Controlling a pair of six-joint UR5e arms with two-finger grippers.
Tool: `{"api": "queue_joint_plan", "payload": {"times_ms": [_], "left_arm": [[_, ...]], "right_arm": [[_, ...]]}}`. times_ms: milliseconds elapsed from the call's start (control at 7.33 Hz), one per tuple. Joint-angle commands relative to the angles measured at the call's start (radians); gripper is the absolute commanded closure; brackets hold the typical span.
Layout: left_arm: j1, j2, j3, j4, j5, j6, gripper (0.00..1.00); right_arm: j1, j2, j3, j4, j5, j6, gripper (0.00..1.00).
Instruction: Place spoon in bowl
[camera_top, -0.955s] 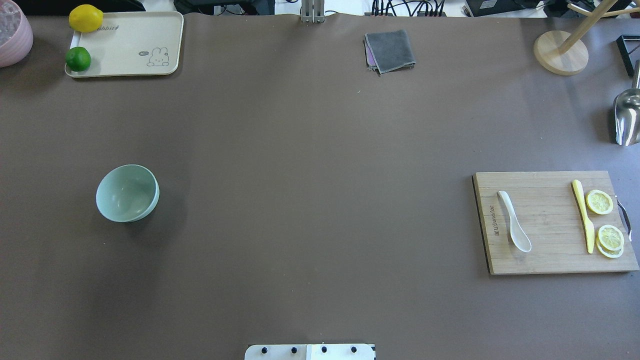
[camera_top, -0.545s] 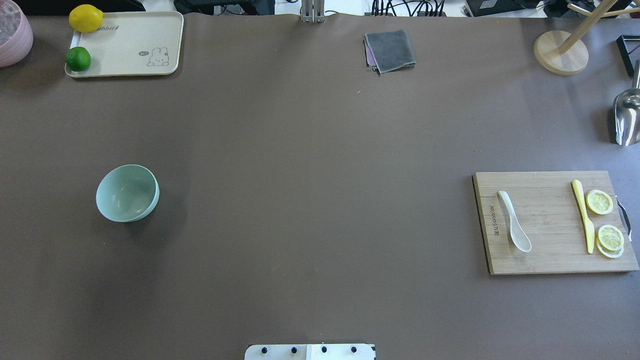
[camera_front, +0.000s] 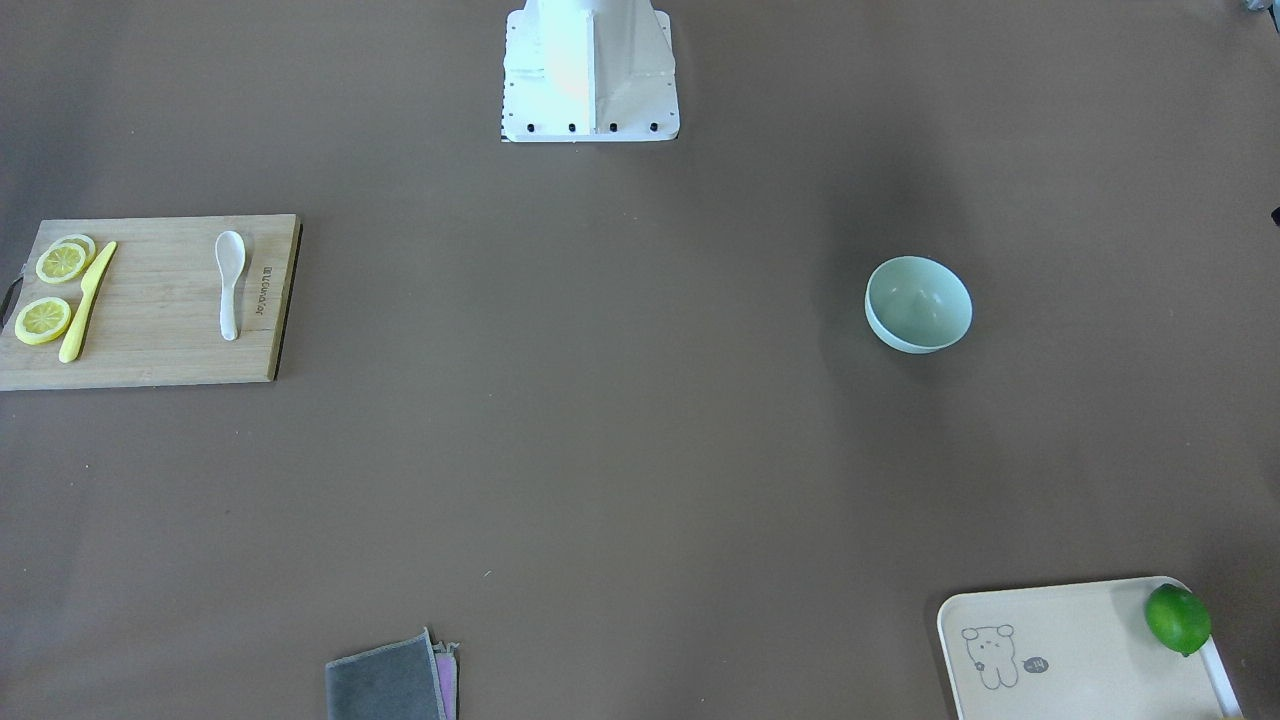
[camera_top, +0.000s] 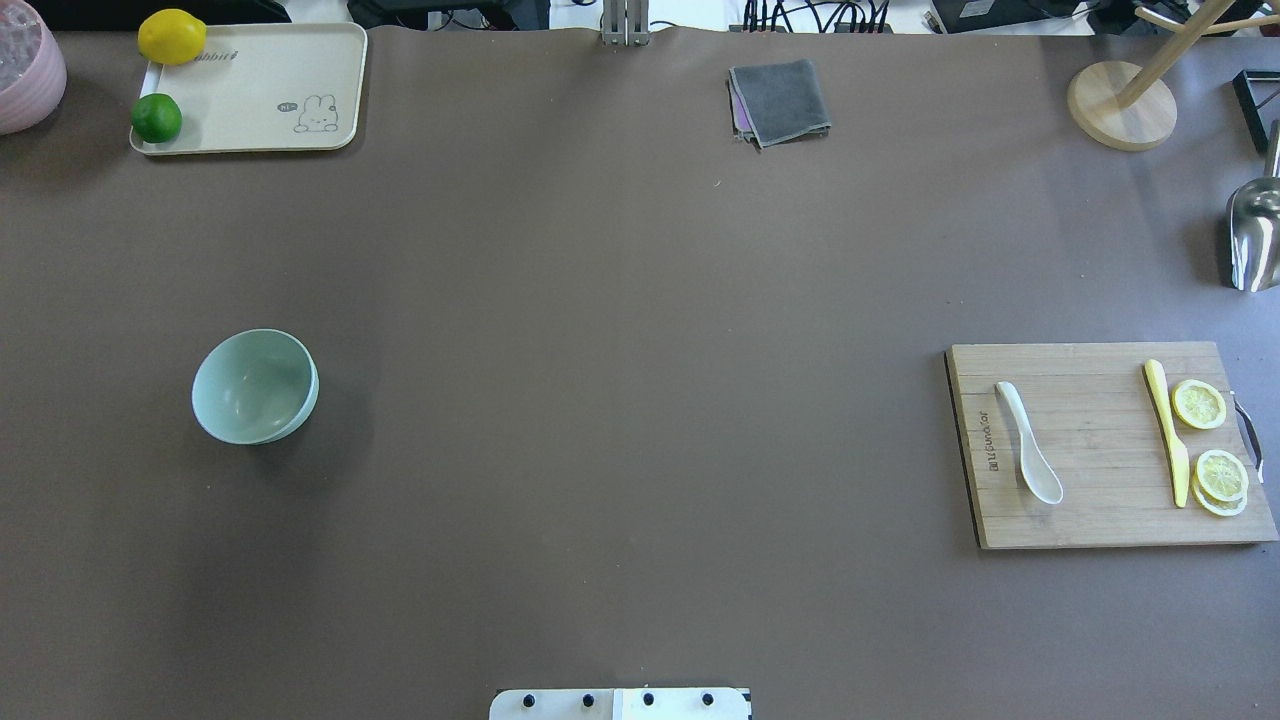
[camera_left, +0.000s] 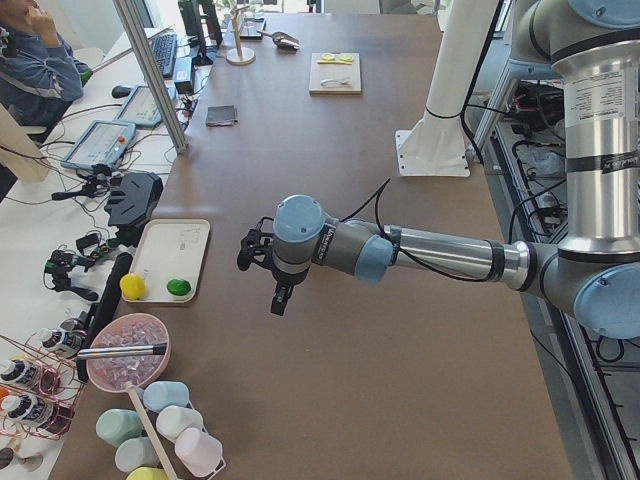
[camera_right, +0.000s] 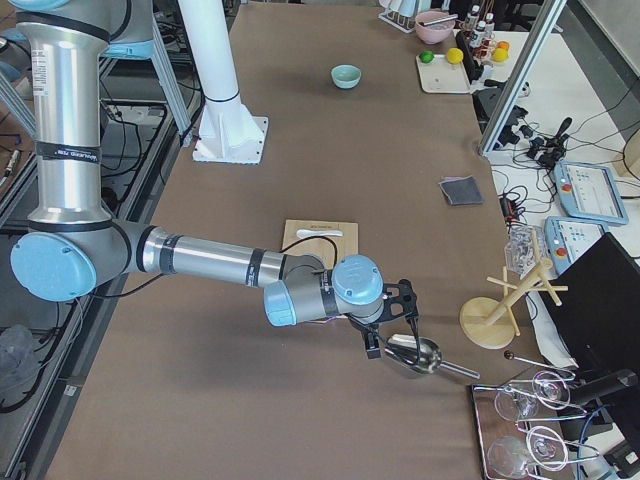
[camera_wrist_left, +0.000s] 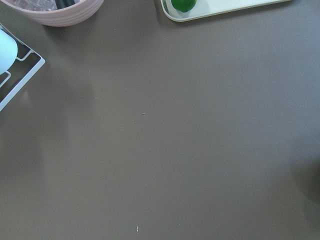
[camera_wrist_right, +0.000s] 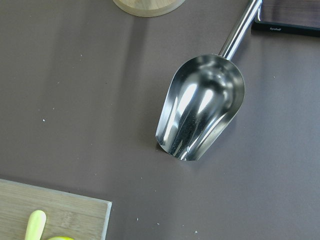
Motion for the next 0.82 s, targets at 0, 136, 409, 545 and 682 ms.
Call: {"api": "queue_joint_plan", "payload": {"times_ms": [0,136,409,545,682], "left_arm": [[0.144,-0.008,-0.003,-0.045,0.004,-0.186,0.02],[0.264,-0.011,0.009,-0.19,0.02,-0.382,0.02],[0.483,-0.016,0.015,-0.37,0.169,-0.668,0.02],[0.516,-0.051,0.026,-0.378,0.182,-0.704,0.03],[0.55,-0.1,0.055,-0.378,0.183,-0.737,0.03]], "right_arm": [[-0.049,0.003,0.012,0.026,0.011,0.014,0.0],[-0.075,0.003,0.012,0.071,0.013,0.061,0.0],[-0.111,-0.002,0.009,0.157,0.018,0.132,0.0],[-0.115,-0.002,0.009,0.158,0.018,0.134,0.0],[-0.12,-0.002,0.009,0.159,0.018,0.134,0.0]]}}
